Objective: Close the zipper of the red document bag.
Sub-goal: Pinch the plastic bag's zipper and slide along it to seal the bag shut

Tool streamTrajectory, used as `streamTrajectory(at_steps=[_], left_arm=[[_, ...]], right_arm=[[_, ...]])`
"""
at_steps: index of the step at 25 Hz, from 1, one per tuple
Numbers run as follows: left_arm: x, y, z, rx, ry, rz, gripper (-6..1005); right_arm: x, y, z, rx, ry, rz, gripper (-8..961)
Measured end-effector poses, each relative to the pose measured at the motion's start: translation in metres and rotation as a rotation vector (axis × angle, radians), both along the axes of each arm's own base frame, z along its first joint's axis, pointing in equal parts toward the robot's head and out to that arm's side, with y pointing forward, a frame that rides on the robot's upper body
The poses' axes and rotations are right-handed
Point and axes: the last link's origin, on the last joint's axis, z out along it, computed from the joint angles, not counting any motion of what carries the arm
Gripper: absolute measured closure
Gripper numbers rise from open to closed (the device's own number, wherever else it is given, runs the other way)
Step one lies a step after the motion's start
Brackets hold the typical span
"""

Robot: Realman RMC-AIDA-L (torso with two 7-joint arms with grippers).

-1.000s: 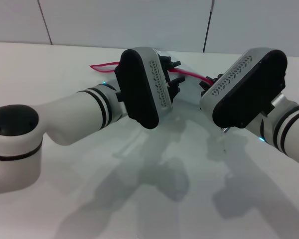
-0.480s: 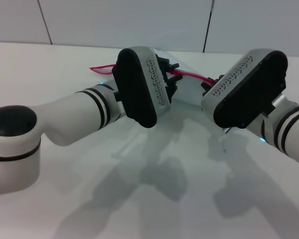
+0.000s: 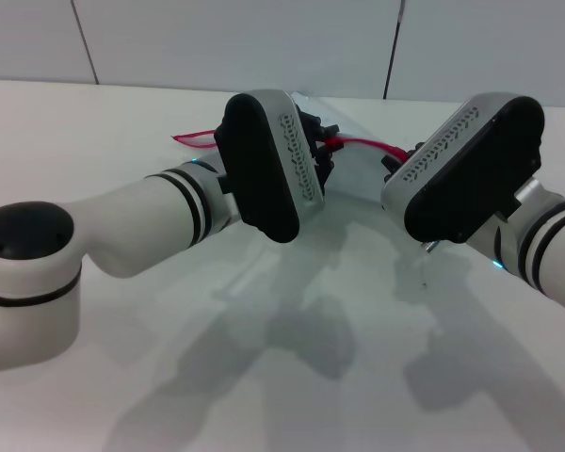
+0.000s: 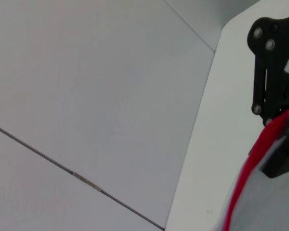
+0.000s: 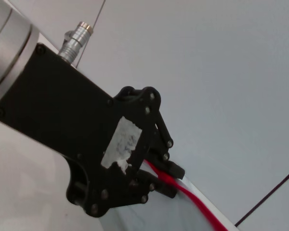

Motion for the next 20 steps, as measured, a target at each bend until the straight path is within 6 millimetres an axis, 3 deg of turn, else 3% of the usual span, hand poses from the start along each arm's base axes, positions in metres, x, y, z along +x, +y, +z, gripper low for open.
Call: streamTrajectory(at_steps=[12,20], left_arm=[[-0.001,0.001,0.002,0.006,0.002,0.001,906],[-0.014,0.004,0.010,0.043,0.005,0.046,911]], right_arm=[[-0.002,0.001,0.002,0.005,0.007,0.004,906],[0.001,0.004,0.007,0.023,0.012,-0.013,906]])
